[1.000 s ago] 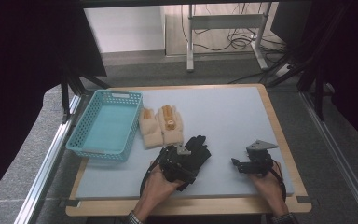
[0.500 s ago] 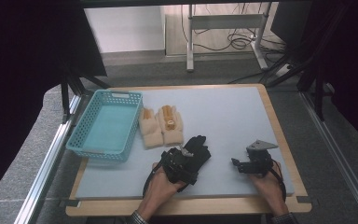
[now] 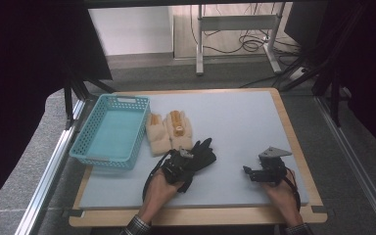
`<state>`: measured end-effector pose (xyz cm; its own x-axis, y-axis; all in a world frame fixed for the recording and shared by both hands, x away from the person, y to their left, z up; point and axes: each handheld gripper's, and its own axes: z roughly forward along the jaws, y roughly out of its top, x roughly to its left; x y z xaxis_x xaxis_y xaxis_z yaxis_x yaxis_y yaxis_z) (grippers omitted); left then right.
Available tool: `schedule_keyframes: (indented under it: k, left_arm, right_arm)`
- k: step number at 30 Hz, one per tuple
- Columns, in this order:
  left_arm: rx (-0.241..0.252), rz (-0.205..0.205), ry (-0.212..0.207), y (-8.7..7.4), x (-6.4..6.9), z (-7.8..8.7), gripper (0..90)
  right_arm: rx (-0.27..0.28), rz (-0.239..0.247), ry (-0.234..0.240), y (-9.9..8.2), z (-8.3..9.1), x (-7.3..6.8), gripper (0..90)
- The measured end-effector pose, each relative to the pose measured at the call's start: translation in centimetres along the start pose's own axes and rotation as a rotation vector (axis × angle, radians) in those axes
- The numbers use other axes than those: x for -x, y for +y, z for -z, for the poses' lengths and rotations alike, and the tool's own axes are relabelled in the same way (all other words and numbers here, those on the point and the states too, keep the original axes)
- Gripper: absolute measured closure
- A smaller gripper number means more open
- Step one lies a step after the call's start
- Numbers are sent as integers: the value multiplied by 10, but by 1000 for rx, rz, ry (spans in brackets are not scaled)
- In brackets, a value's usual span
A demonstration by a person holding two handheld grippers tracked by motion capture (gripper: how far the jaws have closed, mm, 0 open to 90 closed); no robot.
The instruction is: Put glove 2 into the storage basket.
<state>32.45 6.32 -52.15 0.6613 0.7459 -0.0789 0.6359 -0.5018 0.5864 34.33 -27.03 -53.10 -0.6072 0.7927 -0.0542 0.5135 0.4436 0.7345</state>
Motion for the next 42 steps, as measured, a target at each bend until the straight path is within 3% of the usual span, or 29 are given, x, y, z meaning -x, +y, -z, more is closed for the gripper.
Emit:
schedule_keyframes:
  k: [8, 15, 28, 42]
  left_arm:
    - [46, -15, -16, 5, -2, 16, 647]
    - [107, -9, 7, 17, -12, 45, 644]
    - [146, 53, 118, 30, -57, 89, 640]
    - [151, 145, 253, 24, -111, 133, 640]
  right_arm:
    - [0, 0, 0, 0, 0, 0, 198]
    - [0, -1, 0, 0, 0, 0, 197]
    - [0, -1, 1, 0, 0, 0, 197]
    - [0, -1, 1, 0, 0, 0, 197]
